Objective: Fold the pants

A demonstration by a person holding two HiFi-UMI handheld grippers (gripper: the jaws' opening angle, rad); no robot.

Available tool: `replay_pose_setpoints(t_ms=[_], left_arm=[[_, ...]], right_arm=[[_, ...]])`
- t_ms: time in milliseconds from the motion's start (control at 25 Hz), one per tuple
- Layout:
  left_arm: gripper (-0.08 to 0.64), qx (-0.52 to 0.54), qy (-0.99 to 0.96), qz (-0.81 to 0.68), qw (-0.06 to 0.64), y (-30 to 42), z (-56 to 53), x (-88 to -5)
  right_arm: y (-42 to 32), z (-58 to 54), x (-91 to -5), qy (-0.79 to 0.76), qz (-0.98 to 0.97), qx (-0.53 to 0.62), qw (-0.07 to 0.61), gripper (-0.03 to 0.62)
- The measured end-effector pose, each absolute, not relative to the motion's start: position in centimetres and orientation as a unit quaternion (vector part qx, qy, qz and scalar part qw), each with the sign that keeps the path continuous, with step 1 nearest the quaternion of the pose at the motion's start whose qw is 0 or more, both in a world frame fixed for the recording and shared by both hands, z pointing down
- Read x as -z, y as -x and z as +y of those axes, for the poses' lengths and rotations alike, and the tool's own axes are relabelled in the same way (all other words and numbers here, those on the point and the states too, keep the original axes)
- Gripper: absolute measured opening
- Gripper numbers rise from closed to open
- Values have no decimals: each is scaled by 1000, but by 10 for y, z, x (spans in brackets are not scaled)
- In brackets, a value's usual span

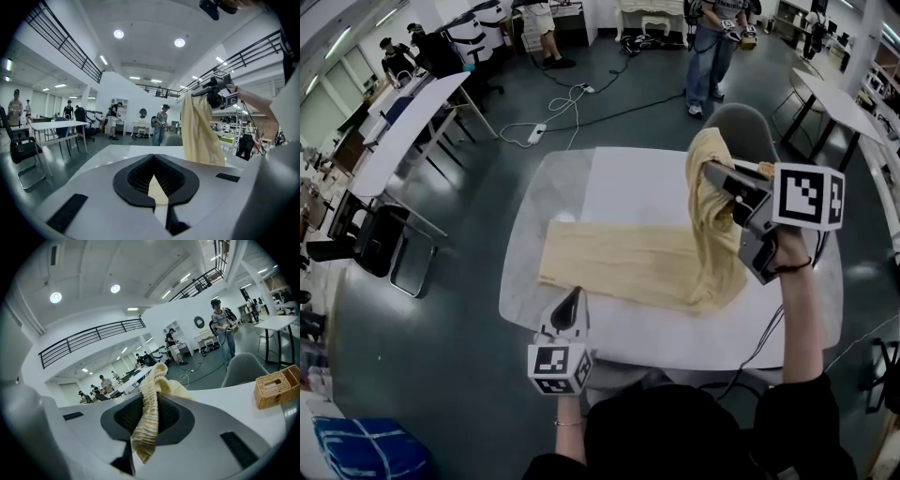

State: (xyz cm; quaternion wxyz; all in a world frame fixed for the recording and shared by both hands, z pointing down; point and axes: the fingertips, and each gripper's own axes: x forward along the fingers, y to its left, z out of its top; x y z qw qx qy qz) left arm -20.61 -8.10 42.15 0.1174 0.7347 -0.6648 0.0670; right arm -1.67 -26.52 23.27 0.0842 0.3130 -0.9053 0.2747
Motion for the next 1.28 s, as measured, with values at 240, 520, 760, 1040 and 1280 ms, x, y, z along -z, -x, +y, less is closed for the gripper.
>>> replay_pose_setpoints(t_ms=[240,520,760,1040,1280], left_arm=[[14,-67,-761,-631,131,242,-89,-434],[14,-76,-806,-570,139,324,-92,-464],[14,-79,-813,-556,150,321,-90,-453],[14,-87,-809,-558,162,352,-85,-468],[14,-94,-804,-561,173,375,-84,-482]], right_arm=[[69,-263,-229,-333,-900,-268,83,64],[194,-250,-264,-340,-897,-269,82,64],[212,-251,-286,-352,-884,-287,111,64],[261,-247,-371,-365,-858,-327,154,64],[301,-247,-444,-379,-832,-363,180,64]])
